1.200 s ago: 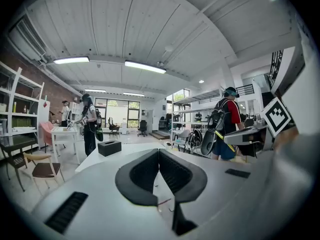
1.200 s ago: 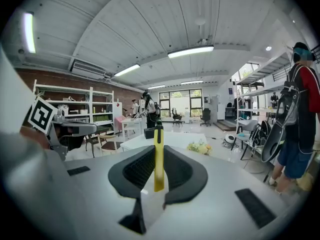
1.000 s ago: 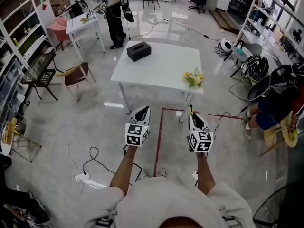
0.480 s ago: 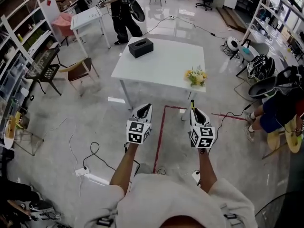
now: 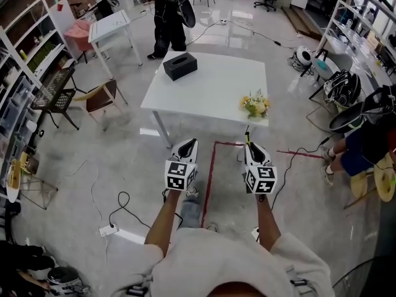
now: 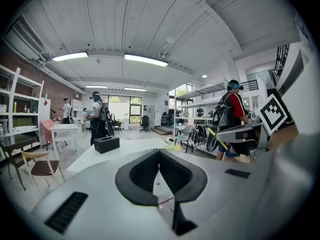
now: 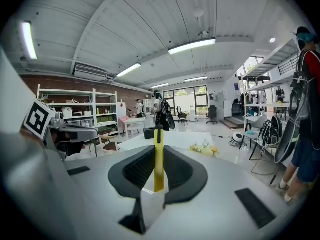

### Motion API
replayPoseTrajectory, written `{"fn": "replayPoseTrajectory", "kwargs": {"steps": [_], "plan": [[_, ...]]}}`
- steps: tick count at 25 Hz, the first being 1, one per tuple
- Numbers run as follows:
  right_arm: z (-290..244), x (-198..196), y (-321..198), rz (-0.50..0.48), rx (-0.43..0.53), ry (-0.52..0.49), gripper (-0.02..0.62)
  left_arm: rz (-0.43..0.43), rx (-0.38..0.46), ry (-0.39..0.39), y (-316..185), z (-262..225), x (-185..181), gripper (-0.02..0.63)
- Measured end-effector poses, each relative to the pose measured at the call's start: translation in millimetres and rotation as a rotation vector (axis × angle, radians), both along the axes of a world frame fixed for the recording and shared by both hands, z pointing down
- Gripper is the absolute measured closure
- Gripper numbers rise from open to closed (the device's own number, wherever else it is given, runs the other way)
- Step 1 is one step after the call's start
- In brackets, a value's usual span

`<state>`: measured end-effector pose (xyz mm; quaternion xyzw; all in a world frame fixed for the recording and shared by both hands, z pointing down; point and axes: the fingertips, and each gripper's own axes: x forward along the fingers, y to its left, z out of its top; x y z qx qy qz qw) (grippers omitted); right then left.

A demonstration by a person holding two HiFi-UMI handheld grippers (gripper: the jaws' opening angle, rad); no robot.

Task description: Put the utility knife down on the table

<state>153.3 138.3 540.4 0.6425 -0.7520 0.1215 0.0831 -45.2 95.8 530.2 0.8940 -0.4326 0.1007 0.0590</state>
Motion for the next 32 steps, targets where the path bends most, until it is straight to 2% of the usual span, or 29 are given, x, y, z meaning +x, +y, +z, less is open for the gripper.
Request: {"fn": "replayPoseTrajectory", "kwargs": {"steps": [9,24,32], "plan": [[10.4,13.6,-77.8,0.042,-0.024,0.033,0.523,0.052,-0.017,0.037,-87.5,12.3,19.9,0.586],[8.3,21.3,-229.2,0.149,-0.048,0.053,0.523,0.157,-0.046,0.050,-261.4,16.7,32.8,0.586],[15.7,25.3,-278.8,0.186,-0.062,0.064,0.523,0.196,-0.054,0.055,-320.4,25.6,37.6,0.586]]}}
